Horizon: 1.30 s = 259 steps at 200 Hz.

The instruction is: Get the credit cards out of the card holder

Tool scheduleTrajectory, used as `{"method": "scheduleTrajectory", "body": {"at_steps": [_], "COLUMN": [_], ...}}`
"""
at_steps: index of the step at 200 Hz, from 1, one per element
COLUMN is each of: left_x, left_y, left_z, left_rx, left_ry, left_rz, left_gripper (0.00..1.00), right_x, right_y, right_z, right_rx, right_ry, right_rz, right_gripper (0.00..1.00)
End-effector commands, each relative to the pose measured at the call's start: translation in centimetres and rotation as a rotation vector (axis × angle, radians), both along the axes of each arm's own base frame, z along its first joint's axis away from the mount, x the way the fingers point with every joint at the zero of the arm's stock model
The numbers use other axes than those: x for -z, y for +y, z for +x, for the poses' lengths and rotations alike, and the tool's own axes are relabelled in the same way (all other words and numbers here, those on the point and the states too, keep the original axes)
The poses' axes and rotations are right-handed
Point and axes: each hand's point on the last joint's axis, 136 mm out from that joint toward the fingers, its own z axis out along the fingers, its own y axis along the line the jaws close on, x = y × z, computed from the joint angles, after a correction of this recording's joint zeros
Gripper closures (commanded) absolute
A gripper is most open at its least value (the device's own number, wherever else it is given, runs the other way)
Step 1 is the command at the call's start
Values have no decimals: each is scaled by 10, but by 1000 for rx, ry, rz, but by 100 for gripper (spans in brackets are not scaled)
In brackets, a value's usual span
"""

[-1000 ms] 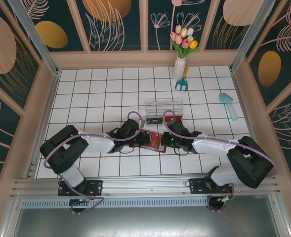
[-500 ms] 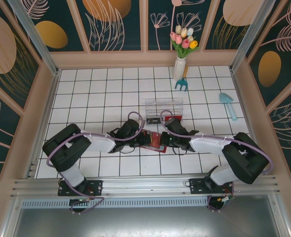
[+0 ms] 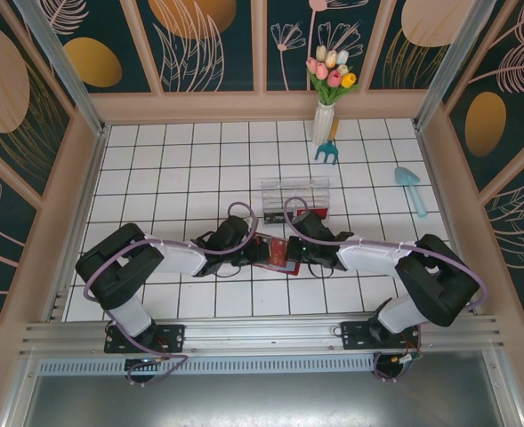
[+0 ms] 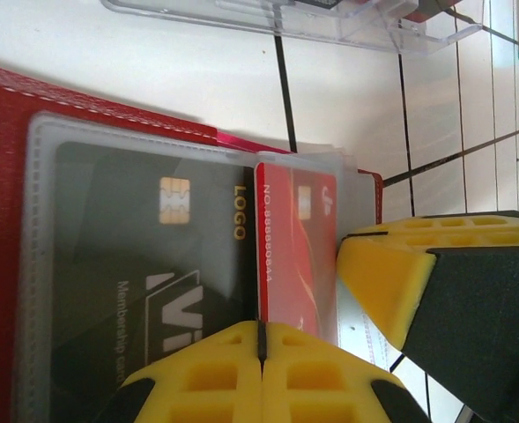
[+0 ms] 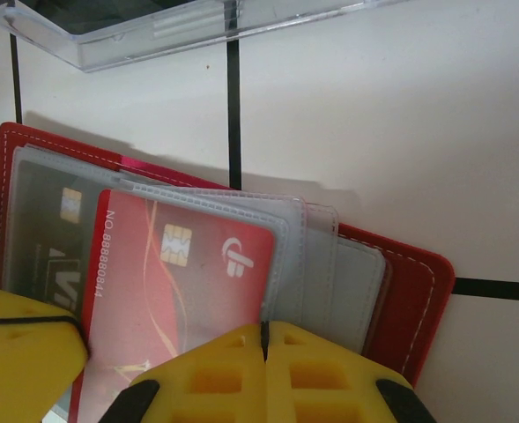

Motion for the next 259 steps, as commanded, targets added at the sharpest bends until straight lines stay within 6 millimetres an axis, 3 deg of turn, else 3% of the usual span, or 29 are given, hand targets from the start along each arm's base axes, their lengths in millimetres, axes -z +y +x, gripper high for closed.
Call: {"method": "scheduleTrajectory", "body": {"at_steps": [1, 80, 131, 153, 212, 259], "left_x": [-3, -11, -30, -35, -22, -10], "left_y": [8, 10, 18, 12, 2, -3], "left_z": [3, 5, 6, 4, -3, -6], "left_rx": [-10, -17, -28, -3, 47, 73], "left_ry": [-18, -29, -75, -76, -27, 1], "left_rz": [2, -24, -19, -52, -82, -84], "left_gripper": [100, 100, 100, 100, 100, 81], "right_x": [34, 23, 22, 20, 16, 16], "right_y": [-33, -26, -25, -24, -20, -19], "right_z": [-23, -18, -18, -16, -14, -14], "right_rx": [6, -1, 0, 0, -6, -4], "right_ry": [93, 62, 59, 51, 39, 39], "right_rz": [-163, -137, -133, -126, -115, -113], "right_gripper": [97, 99, 97, 97, 93, 92]}}
